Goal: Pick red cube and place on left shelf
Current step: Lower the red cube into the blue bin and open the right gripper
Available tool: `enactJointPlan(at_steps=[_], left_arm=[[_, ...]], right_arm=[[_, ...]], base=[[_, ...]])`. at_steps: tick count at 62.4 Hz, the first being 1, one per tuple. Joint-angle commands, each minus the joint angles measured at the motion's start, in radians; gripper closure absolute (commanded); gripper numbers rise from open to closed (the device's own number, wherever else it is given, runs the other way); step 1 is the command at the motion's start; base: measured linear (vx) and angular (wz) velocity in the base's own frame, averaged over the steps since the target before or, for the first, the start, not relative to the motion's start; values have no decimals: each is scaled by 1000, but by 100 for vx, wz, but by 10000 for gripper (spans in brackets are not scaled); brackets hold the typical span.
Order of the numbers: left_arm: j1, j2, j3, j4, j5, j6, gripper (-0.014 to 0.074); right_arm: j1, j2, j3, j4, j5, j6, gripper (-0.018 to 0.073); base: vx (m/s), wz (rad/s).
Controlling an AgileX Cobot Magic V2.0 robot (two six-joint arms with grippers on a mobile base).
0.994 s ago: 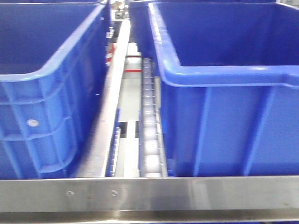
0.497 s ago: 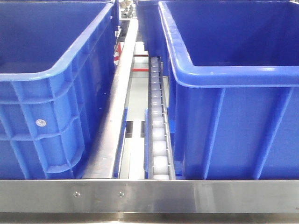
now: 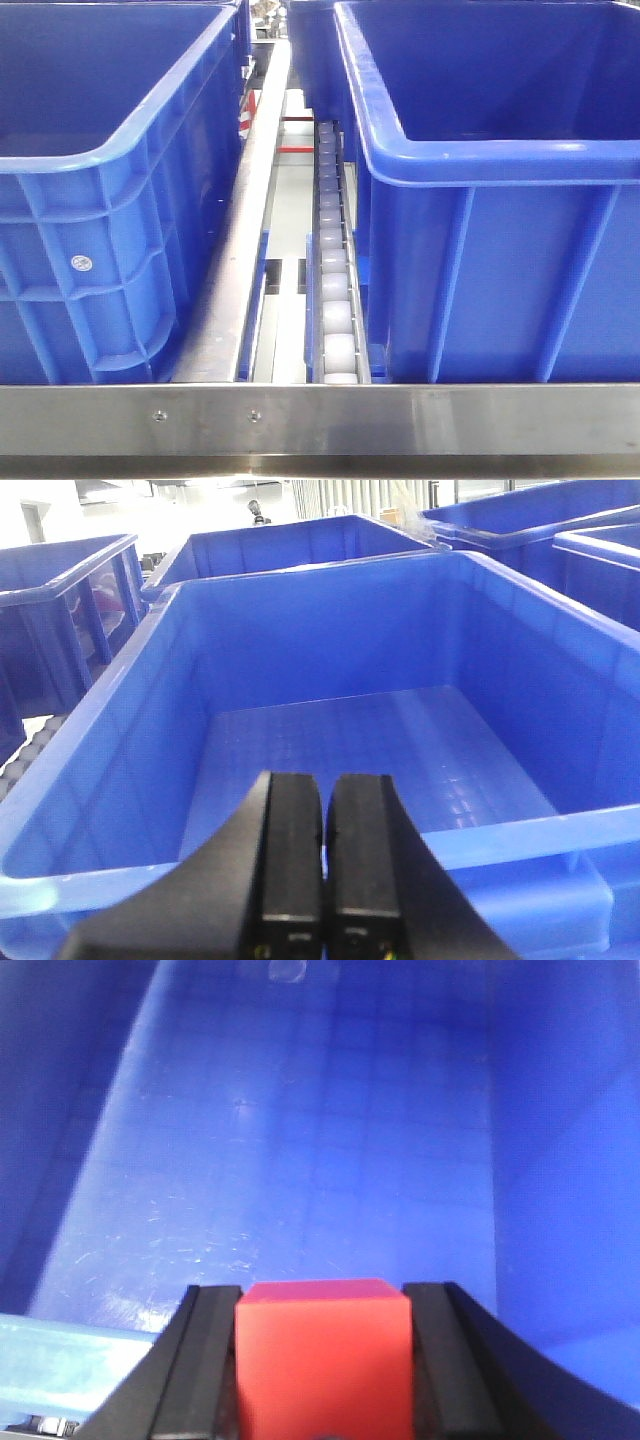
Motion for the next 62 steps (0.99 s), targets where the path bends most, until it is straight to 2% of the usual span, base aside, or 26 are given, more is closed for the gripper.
enactJointPlan(at_steps=[1,20,35,41,57,60,62], left_arm=[[-7,8,22,-2,-84,2,491],[-7,8,22,-2,-84,2,491],[-7,8,22,-2,-84,2,491],[-7,8,22,-2,-84,2,491],[-7,8,22,-2,-84,2,491],[-7,8,22,-2,-84,2,491],[-7,8,22,-2,-84,2,491]], right_arm=[[-6,3,-37,-10,-71,-3,502],[-6,3,-37,-10,-73,-3,502],[-5,8,-41,-10,-200,-3,502],[-5,73,-72,-10,-281,-3,502],[-5,357,-282,-12,-361,-3,502],[-4,398,-315,-12,-368,-3,488],[-2,422,-338,-12,-369,-4,445]], base=[[0,0],[0,0],[0,0],[0,0],[0,0],[0,0],[0,0]])
